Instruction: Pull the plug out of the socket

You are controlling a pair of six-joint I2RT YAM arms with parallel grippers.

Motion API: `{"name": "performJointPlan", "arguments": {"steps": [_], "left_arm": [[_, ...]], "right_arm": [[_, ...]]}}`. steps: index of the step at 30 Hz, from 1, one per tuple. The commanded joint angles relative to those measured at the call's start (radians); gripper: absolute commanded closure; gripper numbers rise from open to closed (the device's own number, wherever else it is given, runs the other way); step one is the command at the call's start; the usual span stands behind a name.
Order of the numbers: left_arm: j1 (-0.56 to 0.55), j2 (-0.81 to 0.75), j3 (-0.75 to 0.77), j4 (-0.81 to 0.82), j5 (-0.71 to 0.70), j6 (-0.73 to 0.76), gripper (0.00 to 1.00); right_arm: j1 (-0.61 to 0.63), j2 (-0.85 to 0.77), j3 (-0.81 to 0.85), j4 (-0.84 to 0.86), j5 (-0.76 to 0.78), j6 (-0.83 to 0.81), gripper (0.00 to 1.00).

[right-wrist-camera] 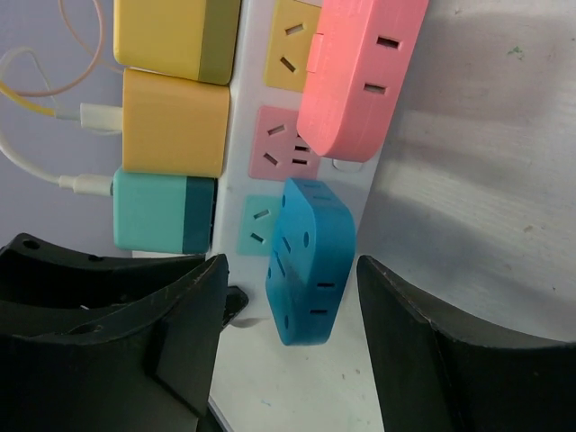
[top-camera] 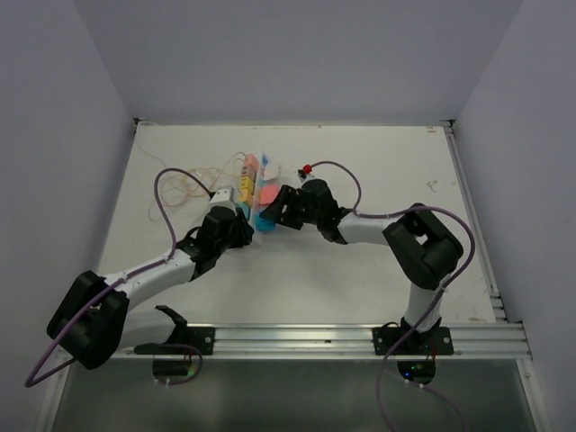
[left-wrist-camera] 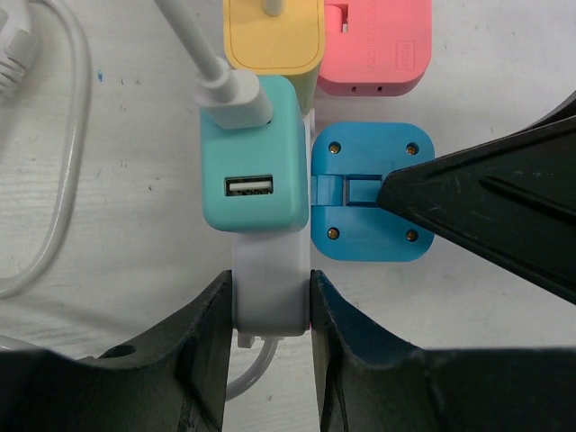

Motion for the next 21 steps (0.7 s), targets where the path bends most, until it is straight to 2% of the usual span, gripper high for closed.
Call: {"name": "performJointPlan", "arguments": {"steps": [1,5,9,15,16,18,21], "left_arm": [[-0.003,-0.019,0.032,0.019,-0.049,0.026,1.00],[-0.004,-0.019,0.025,0.028,-0.046,0.026,1.00],[-0.004,-0.017,0.025,0.020,-0.057,0.024,1.00],[-0.004,-0.017,0.023,-0.009,-0.098,0.003,1.00],[-0.004,-0.016,0.023,-0.015,-0.113,0.000,1.00],[-0.003,-0.008,0.028,-0.044,-0.132,-0.010,1.00],[-0.003,0.010,0.048,-0.123,-0.186,-0.034,1.00]], "right_arm": [[0.002,0.031,0.006,0.153,-0.043,0.026,0.37],[0.002,0.071,0.015,0.190,-0.082,0.029,0.43],[0.002,0.113,0.014,0.222,-0.090,0.041,0.54],[-0.007,0.153,-0.040,0.352,-0.108,0.113,0.80],[-0.013,0.153,-0.046,0.386,-0.111,0.116,0.89],[-0.021,0.148,-0.066,0.408,-0.114,0.133,1.00],[-0.031,0.133,-0.089,0.432,-0.120,0.144,1.00]]}}
